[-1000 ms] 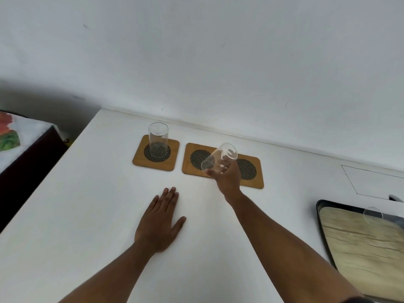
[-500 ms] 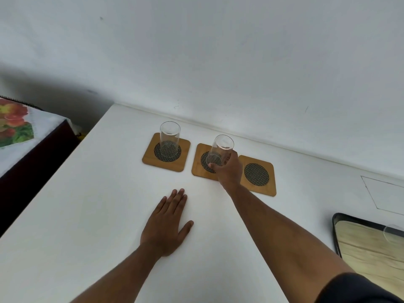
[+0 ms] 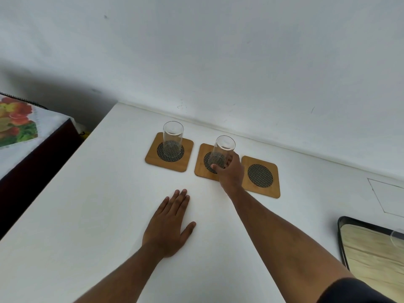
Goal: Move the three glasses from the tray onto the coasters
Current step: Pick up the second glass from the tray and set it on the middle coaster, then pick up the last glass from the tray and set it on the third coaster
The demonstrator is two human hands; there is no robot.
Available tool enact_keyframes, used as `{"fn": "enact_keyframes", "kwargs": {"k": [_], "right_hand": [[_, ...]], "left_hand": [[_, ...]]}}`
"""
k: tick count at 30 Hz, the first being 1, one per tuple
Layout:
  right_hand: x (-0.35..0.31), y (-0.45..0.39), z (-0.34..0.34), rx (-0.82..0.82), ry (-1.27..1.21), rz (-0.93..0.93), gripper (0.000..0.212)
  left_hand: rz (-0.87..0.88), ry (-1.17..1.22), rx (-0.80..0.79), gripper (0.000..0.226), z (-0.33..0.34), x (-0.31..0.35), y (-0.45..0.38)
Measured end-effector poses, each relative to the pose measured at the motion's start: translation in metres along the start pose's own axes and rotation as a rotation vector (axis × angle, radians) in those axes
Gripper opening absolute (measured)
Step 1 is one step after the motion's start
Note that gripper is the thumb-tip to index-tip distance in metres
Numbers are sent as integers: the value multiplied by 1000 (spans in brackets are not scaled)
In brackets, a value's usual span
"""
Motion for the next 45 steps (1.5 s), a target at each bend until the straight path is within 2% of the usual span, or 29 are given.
{"fn": "enact_keyframes", "kwargs": {"k": [21, 27, 30, 39, 45], "right_hand": [[-4, 6, 0, -48, 46, -31, 68], [-4, 14, -11, -18, 27, 23, 91], [-3, 28, -25, 24, -11, 54, 95], [29, 86, -78, -15, -98, 56, 69], [75, 134, -152, 43, -123, 105, 54]], "left_hand": [[1, -9, -4, 77, -1, 0, 0], [4, -6, -7, 77, -2, 2, 1], [6, -8, -4, 77, -3, 2, 1], [-9, -90, -106, 81, 8, 7, -2], [-5, -43, -90, 91, 25, 58, 2]]}}
Point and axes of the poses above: each hand's wrist, its own y-axis away from the middle knuckle, its own z-axis out of the palm, x = y × z, the point moved 9 cm from there along -y, towards the middle knuckle, and after that the axes turned 7 degrees about -x, right-handed, at the moved point
